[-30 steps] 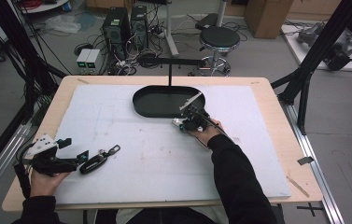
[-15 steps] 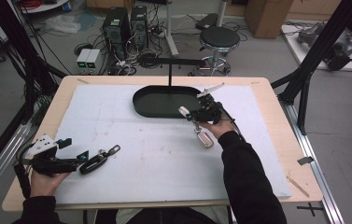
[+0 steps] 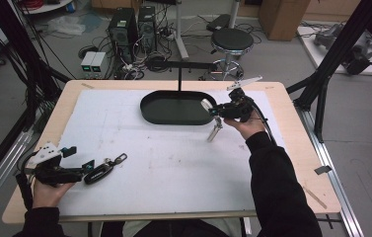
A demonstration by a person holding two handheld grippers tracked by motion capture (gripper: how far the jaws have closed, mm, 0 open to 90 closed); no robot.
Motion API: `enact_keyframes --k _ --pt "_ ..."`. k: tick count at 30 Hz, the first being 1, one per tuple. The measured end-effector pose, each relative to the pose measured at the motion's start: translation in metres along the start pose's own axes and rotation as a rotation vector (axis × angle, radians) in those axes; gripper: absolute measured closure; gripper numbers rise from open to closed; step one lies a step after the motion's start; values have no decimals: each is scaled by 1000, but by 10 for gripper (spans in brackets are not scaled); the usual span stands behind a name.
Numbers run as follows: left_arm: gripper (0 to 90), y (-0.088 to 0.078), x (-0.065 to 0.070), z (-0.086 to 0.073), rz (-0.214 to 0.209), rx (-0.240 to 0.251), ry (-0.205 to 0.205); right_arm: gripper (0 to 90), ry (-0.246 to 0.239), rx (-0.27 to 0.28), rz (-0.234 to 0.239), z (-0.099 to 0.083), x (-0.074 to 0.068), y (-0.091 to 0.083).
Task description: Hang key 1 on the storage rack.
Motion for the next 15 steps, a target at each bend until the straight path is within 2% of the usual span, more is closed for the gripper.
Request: enact_keyframes --k 8,15 --pt "102 1 0 0 -1 -2 1 751 -14 30 -9 21 -3 -17" --pt "102 0 -1 -1 3 -5 1 751 -37 34 -9 41 -6 -20"
Point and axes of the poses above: each handheld gripper's, and its own axes: y roughly forward along the jaws, z roughly out of its top, x roughly to its right, the point moved 8 cm from there along y, roughly forward along the jaws, and after that the axes turned 5 degrees about y, right-handed, at the moved point
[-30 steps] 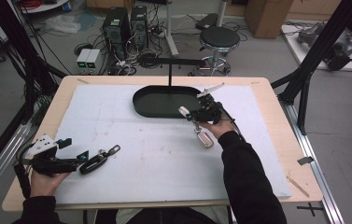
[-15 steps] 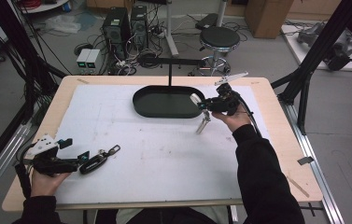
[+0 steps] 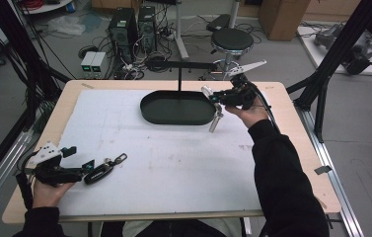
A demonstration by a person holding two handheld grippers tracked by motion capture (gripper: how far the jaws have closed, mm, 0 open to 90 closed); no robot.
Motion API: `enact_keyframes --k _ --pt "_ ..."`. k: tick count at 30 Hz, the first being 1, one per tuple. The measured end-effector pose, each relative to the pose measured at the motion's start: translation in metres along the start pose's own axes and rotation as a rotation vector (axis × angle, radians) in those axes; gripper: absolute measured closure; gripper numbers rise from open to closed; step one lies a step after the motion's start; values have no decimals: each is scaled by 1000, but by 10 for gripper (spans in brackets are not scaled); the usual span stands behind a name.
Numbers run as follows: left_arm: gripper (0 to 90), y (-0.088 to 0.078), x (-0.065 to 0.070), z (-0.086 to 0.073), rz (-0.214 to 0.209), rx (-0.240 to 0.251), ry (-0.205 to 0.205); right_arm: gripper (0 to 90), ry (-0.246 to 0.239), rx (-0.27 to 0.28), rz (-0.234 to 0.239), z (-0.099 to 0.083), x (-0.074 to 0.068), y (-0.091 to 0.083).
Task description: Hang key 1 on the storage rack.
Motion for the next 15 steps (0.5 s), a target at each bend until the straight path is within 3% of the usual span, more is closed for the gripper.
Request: enact_keyframes --k 15 --pt "102 3 -2 0 1 -2 -8 751 5 28 14 35 15 5"
Point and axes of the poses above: each handheld gripper's, and its own axes: y roughly forward along the jaws, z roughly out of its top, x roughly to its right, the point moved 8 cm from there along y, roughly forward along the jaws, and after that the axes turned 5 degrees about y, right-handed, at the moved point
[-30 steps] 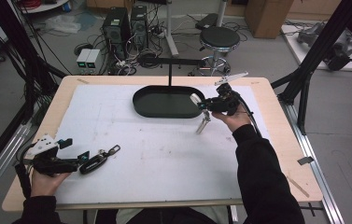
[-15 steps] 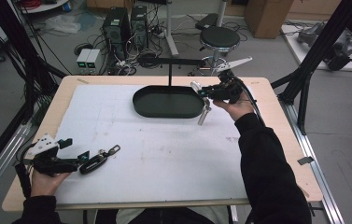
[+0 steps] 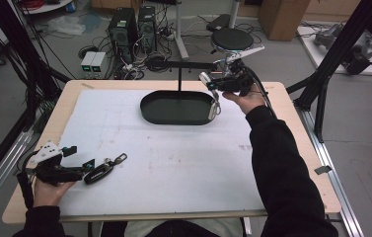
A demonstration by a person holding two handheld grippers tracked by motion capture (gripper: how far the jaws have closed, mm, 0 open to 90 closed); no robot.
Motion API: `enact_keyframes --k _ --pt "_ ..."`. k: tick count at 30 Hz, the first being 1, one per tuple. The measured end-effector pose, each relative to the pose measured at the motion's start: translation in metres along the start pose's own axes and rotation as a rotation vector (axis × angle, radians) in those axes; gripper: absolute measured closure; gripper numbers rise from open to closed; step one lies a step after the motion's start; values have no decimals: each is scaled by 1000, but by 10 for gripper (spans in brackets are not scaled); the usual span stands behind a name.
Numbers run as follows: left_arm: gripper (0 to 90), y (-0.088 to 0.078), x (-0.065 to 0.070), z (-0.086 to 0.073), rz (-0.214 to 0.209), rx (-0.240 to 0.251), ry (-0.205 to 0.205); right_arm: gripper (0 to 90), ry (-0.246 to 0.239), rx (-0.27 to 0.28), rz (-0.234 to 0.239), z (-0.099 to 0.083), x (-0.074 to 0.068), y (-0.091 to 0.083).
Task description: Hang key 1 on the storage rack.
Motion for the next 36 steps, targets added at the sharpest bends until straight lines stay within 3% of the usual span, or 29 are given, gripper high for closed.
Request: enact_keyframes --k 11,25,31,36 --pt "102 1 -1 0 1 -3 0 751 4 29 -12 33 13 1" --pt "102 1 -2 1 5 10 -8 751 -48 10 -40 65 19 12" --pt "102 -2 1 0 3 5 2 753 -75 -18 -74 72 26 20" --pt "102 0 3 0 -6 3 3 754 -53 -29 -92 69 37 25"
Point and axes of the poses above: each handheld gripper's, and its own axes: y roughly forward along the jaws, z roughly out of its top, x roughly to its right, the point moved 8 cm from there along y, roughly forward along the jaws, and after that the axes turned 5 degrees about y, right-handed, at the moved point
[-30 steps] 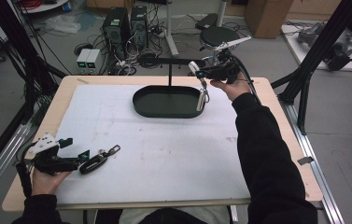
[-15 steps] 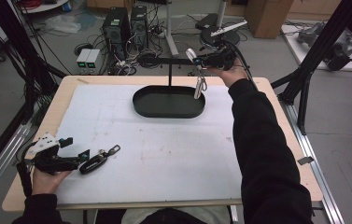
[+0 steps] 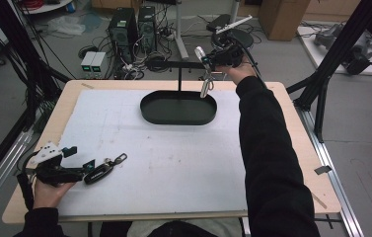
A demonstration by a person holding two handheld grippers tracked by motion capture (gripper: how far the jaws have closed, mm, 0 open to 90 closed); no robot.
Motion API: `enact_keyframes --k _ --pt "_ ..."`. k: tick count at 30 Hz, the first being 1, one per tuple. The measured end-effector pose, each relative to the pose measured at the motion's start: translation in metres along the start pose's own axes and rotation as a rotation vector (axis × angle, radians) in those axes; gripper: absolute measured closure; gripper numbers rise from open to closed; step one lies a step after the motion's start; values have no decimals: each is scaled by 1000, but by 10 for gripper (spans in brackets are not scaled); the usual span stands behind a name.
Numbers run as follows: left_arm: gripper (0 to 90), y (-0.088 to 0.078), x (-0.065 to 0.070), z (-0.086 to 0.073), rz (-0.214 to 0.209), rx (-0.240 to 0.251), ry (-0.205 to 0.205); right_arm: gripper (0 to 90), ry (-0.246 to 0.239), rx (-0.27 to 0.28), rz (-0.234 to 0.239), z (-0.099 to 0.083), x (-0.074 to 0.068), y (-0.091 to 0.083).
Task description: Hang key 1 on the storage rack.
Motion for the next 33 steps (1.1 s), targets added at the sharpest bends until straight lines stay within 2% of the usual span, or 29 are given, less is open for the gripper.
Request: enact_keyframes --k 7,11,17,22,33 --pt "102 1 1 1 -6 3 0 754 41 43 -22 4 12 1" --pt "102 1 0 0 -7 3 2 754 46 50 -36 4 16 2" --pt "102 2 0 0 -3 -2 3 754 61 97 -47 10 19 0" --pt "102 3 1 0 -5 -8 13 754 78 98 -76 14 24 -1" --pt "102 2 1 1 -3 0 9 754 67 84 -114 21 22 6"
Point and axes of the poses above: each handheld gripper's, and its own axes: y roughly forward along the jaws, z roughly out of its top, x roughly to its right, the point moved 8 cm from there along y, roughly forward along the jaws, and after that the axes turned 5 degrees about y, right-handed, at the moved point
